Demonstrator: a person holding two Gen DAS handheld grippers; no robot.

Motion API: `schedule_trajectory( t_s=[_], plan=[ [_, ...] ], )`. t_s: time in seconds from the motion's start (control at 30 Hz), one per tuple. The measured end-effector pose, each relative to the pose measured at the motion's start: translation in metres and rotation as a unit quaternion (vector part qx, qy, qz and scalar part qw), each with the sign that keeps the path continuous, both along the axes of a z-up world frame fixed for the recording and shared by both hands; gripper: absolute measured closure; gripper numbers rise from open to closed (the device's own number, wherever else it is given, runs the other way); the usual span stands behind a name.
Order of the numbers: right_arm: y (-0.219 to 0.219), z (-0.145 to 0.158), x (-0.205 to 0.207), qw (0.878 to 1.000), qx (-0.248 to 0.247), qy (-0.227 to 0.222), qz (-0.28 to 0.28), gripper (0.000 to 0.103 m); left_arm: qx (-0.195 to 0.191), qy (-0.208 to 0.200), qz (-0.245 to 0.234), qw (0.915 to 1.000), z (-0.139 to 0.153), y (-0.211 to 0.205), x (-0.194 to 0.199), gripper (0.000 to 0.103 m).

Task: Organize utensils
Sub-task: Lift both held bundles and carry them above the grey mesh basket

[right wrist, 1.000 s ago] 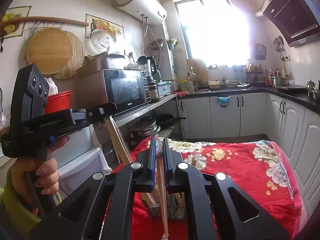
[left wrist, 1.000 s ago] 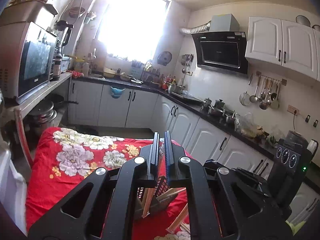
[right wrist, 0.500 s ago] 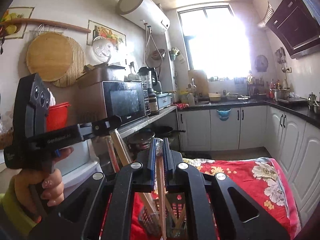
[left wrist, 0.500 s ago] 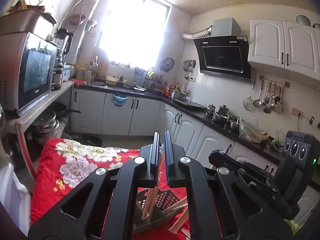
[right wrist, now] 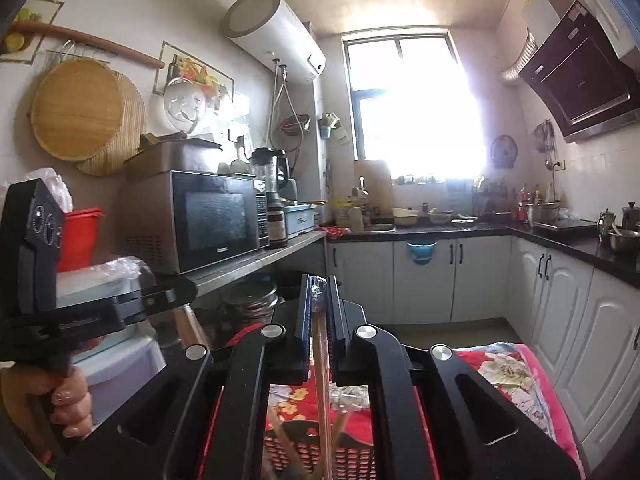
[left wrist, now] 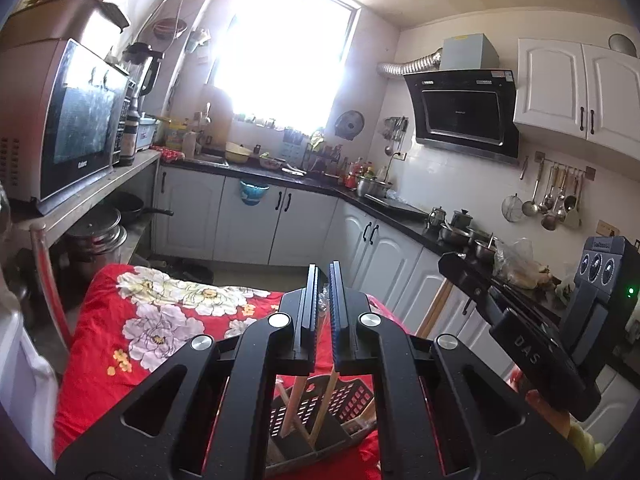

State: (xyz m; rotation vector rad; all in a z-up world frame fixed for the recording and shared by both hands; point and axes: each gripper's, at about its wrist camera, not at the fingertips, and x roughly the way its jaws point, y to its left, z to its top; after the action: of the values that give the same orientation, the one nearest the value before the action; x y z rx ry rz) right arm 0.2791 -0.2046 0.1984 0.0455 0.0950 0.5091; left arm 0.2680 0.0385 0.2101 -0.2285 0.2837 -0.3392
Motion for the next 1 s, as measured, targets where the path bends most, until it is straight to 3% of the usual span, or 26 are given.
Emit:
schedule_trajectory(
  t_s=[0.6,1.0],
  plan=[
    [-0.004,-0.051,0.033,0.998,-0.034,-0.024,-0.054,0.096,-0.006,0.045,-0.008,0.9989,-0.043,-0.005,0.023,0.100],
    [0.003,-0.078,0.037,0.997,-0.060,0.000,-0.048,0.096,-0.006,0.071,-0.015,0.9974,-0.070,-0.015,0.029,0.100]
  ],
)
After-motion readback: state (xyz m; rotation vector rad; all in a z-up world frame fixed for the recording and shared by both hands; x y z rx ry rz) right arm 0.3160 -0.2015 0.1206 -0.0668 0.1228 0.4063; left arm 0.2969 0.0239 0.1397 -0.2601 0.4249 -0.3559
